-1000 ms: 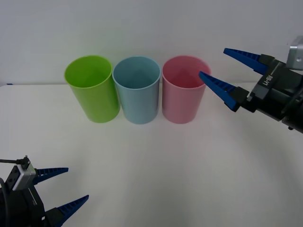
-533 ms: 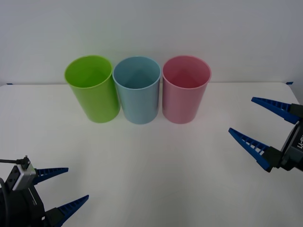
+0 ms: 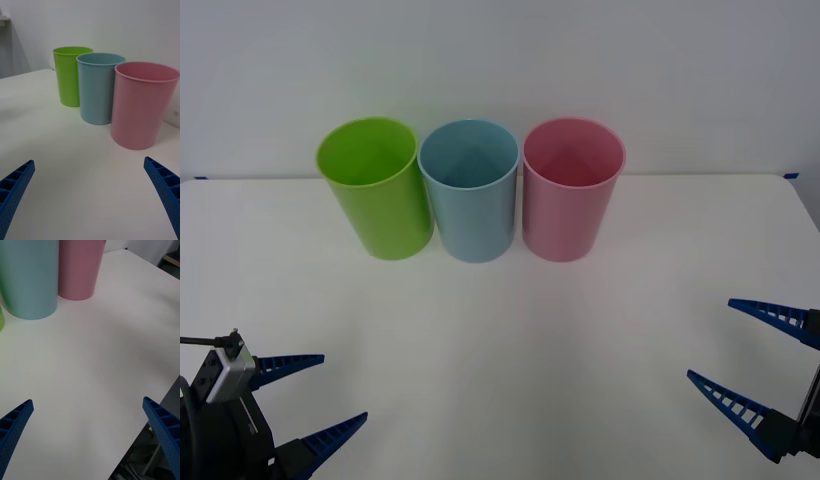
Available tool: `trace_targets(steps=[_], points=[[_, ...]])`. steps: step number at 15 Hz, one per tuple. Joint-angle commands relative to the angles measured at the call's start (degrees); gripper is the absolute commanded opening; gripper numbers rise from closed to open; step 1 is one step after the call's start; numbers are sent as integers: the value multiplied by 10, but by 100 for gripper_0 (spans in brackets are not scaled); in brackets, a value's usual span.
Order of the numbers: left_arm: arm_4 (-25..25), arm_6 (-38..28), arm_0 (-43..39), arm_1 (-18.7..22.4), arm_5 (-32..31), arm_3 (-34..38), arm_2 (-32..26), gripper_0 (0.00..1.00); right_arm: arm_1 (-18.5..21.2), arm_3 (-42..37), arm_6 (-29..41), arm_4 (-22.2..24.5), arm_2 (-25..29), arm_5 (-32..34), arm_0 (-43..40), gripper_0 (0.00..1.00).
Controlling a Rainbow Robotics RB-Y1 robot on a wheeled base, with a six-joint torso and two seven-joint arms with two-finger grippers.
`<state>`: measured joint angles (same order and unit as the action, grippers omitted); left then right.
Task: Put cans in the blue bin and PET bottles in the pink bin and trash in the green bin.
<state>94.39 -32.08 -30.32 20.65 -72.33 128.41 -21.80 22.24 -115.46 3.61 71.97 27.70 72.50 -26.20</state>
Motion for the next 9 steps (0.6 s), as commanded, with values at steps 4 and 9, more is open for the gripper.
trace_targets(steps=[4, 9], points=[[0, 0, 0, 0, 0, 0, 0, 100, 0, 1, -20, 32, 3, 19, -27, 100], [0, 0, 0, 0, 0, 0, 0, 100, 0, 1, -19, 48, 2, 19, -29, 100]])
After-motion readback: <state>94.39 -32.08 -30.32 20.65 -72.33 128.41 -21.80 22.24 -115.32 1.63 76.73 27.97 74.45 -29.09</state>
